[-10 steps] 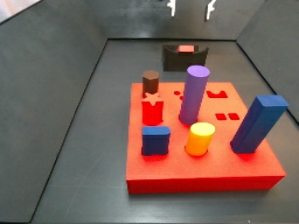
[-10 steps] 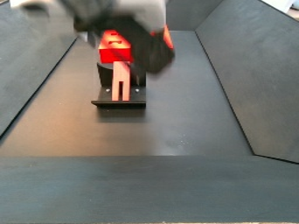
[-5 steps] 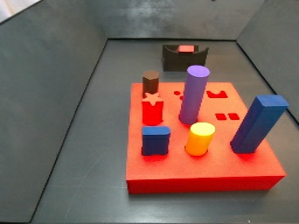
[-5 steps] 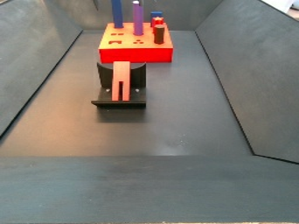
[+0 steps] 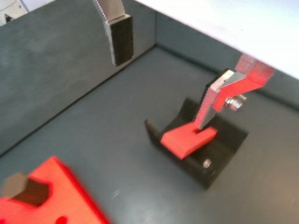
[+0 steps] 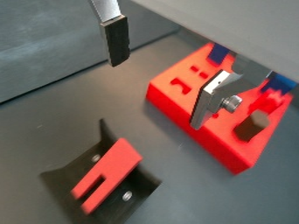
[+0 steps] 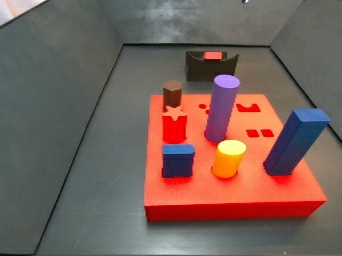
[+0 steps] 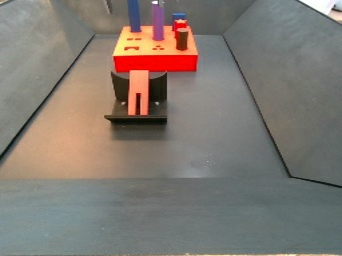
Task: Pick up the double-square object. Move up. Rotate the double-square object. Place the double-square object on the fixture. Regrasp the double-square object. Move to above the board. Insert the double-square object.
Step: Regrasp the double-square object.
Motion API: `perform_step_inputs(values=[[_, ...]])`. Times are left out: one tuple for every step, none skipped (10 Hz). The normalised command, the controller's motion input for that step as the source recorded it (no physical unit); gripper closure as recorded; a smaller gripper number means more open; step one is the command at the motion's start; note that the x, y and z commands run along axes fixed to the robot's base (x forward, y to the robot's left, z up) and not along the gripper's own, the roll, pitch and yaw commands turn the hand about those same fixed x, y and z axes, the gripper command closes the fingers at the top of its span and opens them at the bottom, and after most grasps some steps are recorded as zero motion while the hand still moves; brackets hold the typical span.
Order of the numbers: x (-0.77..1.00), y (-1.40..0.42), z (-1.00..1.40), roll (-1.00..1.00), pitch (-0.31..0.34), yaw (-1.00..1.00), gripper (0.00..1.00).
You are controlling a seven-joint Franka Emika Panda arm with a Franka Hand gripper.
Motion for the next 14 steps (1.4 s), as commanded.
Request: perform_step_inputs(values=[[-0.02, -0.02, 0.01, 1.0, -0.003, 0.01, 0.0], [-0.01, -0.01, 0.0, 1.0, -0.007, 0.01, 0.0], [-0.02, -0.01, 0.0, 1.0, -0.007, 0.01, 0.0], [-0.02, -0.01, 0.01, 1.0, -0.006, 0.01, 0.0], [-0.01, -0.02, 0.01, 1.0, 0.0, 0.01, 0.0], [0.0, -0.01, 0.01, 1.0, 0.004, 0.01, 0.0], [0.02, -0.02, -0.01, 1.0, 0.015, 0.02, 0.0], [0.03, -0.03, -0.01, 1.0, 0.021, 0.02, 0.0], [0.04, -0.03, -0.01, 1.0, 0.037, 0.02, 0.0], [0.06, -0.03, -0.01, 1.0, 0.052, 0.03, 0.0], [0.07, -0.03, -0.01, 1.0, 0.08, 0.04, 0.0], [0.09, -0.04, -0.01, 1.0, 0.115, 0.05, 0.0], [0.1, -0.04, -0.02, 1.0, 0.151, 0.07, 0.0], [0.1, -0.04, -0.02, 1.0, 0.177, 0.09, 0.0]])
